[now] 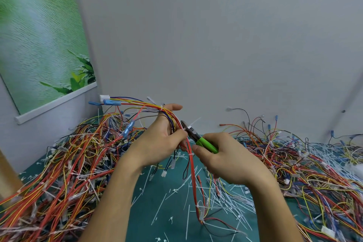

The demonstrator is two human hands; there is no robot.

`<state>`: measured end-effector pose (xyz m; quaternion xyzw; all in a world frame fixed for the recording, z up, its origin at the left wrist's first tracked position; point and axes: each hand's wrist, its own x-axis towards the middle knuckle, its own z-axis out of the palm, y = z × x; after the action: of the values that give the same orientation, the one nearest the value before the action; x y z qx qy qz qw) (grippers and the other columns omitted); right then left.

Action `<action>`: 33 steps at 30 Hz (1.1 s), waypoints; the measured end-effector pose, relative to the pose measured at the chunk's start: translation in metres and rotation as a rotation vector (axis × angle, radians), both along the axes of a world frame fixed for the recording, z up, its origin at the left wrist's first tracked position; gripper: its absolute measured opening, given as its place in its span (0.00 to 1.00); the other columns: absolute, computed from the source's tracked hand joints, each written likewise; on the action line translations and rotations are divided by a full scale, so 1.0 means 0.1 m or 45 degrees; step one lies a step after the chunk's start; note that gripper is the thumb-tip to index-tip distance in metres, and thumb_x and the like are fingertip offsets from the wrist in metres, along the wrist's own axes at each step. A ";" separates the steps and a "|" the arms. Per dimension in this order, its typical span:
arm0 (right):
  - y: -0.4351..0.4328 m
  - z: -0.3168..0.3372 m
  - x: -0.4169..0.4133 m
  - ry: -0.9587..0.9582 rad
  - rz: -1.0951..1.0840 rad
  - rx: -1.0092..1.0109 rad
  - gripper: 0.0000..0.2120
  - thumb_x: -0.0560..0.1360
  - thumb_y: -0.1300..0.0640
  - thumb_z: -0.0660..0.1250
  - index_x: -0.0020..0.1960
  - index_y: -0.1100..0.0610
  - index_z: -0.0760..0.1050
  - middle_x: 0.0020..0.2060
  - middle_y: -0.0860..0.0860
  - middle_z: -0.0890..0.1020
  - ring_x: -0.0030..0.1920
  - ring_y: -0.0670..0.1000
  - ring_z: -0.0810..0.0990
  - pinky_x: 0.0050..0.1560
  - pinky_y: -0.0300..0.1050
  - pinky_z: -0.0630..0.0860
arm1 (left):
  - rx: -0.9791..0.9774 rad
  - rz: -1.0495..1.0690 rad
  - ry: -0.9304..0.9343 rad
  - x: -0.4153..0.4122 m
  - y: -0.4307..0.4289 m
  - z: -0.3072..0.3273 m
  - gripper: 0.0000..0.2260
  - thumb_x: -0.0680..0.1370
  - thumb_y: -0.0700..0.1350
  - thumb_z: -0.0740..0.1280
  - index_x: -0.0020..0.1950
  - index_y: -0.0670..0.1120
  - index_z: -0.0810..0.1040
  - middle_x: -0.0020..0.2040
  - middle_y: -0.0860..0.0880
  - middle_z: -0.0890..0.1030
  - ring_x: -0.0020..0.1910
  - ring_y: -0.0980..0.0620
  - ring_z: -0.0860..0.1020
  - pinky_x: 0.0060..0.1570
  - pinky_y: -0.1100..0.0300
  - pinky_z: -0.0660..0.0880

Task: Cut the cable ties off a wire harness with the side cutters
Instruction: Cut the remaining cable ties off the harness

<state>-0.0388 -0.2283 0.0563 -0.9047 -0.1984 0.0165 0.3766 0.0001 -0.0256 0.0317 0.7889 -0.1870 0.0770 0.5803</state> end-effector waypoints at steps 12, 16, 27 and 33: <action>-0.02 -0.02 0.00 0.030 0.046 -0.018 0.13 0.83 0.46 0.65 0.45 0.53 0.76 0.35 0.50 0.83 0.33 0.46 0.84 0.38 0.45 0.80 | 0.035 0.010 -0.020 -0.03 -0.02 0.01 0.25 0.70 0.52 0.67 0.65 0.64 0.64 0.38 0.47 0.73 0.39 0.39 0.77 0.48 0.35 0.79; -0.01 -0.02 0.00 0.029 0.038 0.001 0.15 0.82 0.45 0.65 0.44 0.55 0.76 0.36 0.57 0.83 0.36 0.57 0.84 0.42 0.57 0.81 | 0.044 0.021 -0.009 -0.05 -0.03 0.03 0.24 0.70 0.52 0.66 0.64 0.65 0.64 0.37 0.47 0.73 0.42 0.34 0.76 0.47 0.35 0.80; -0.02 -0.04 0.07 -0.063 -0.056 0.172 0.17 0.81 0.43 0.67 0.43 0.56 0.77 0.37 0.63 0.79 0.31 0.53 0.75 0.36 0.58 0.79 | -0.247 -0.014 -0.106 -0.16 -0.02 0.14 0.11 0.81 0.45 0.68 0.63 0.49 0.76 0.44 0.52 0.82 0.46 0.55 0.83 0.45 0.61 0.80; -0.05 -0.03 0.07 -0.084 -0.032 0.142 0.16 0.81 0.43 0.67 0.42 0.53 0.77 0.38 0.63 0.80 0.33 0.55 0.76 0.40 0.61 0.79 | -0.300 0.095 -0.196 -0.13 -0.06 0.14 0.10 0.77 0.47 0.70 0.57 0.49 0.81 0.41 0.50 0.85 0.41 0.53 0.84 0.43 0.64 0.79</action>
<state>-0.0319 -0.2330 0.0528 -0.8848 -0.2000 -0.0292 0.4198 -0.0131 -0.0316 0.0462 0.7136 -0.1910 0.1802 0.6495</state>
